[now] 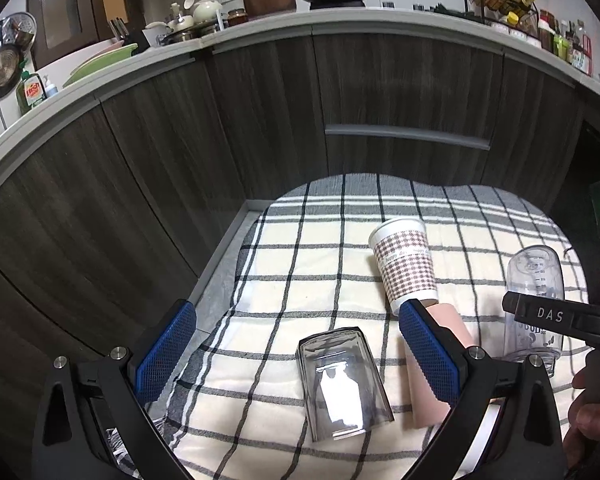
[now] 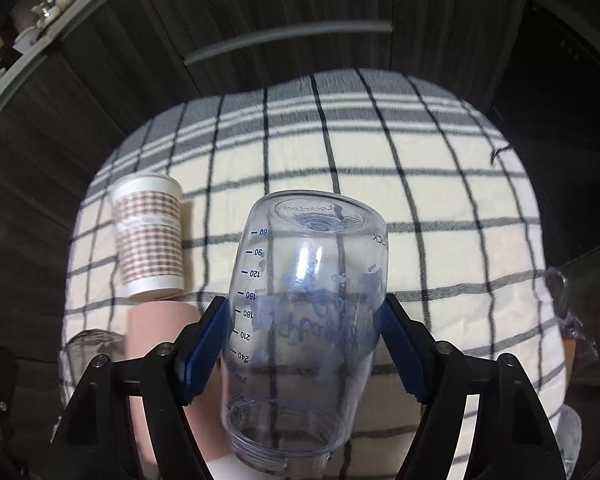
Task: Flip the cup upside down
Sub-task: 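Lift the clear cup with the right gripper and turn its opening downward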
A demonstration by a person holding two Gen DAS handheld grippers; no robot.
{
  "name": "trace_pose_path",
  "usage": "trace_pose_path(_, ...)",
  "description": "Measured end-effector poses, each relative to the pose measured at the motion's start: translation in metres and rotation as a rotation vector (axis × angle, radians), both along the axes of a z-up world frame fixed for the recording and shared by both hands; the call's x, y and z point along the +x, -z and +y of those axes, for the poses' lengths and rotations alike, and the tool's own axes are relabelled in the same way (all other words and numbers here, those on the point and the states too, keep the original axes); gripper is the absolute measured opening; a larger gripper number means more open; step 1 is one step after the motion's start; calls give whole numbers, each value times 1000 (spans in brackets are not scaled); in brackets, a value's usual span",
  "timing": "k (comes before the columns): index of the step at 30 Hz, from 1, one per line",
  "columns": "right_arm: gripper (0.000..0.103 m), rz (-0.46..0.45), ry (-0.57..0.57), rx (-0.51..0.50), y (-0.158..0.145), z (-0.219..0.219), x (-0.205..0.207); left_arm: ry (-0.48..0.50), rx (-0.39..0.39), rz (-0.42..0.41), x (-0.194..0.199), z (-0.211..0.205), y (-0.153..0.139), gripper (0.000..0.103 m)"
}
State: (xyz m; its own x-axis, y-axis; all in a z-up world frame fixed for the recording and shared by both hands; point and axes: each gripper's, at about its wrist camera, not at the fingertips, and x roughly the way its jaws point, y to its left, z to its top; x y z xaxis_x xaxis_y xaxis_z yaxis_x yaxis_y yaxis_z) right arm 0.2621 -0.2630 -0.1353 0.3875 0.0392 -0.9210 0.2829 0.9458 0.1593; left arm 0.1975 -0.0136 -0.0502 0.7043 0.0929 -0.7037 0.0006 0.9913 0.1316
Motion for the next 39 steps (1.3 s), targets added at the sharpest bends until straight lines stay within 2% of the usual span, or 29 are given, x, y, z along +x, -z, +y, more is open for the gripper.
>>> trace_pose_path(4,74,-43,-32,8,-32,7,-15,-1,-12,-23,-19,11,-20,103)
trace_pose_path(10,74,-90,-130,12,-74,42,-52,-16,-9,-41,-60,38,-40,103)
trace_pose_path(15,74,-105,-205,22,-83,81,-87,-50,-16,-29,-90,67,-36,103)
trace_pose_path(23,74,-74,-282,45,-57,133,-121,-54,-73,40,-119,107,-4,103)
trace_pose_path(28,74,-42,-315,46,-33,160,-134,-70,-70,62,-130,125,13,103)
trace_pose_path(39,75,84,-306,44,21,184,-130,-88,-77,77,-135,141,28,103)
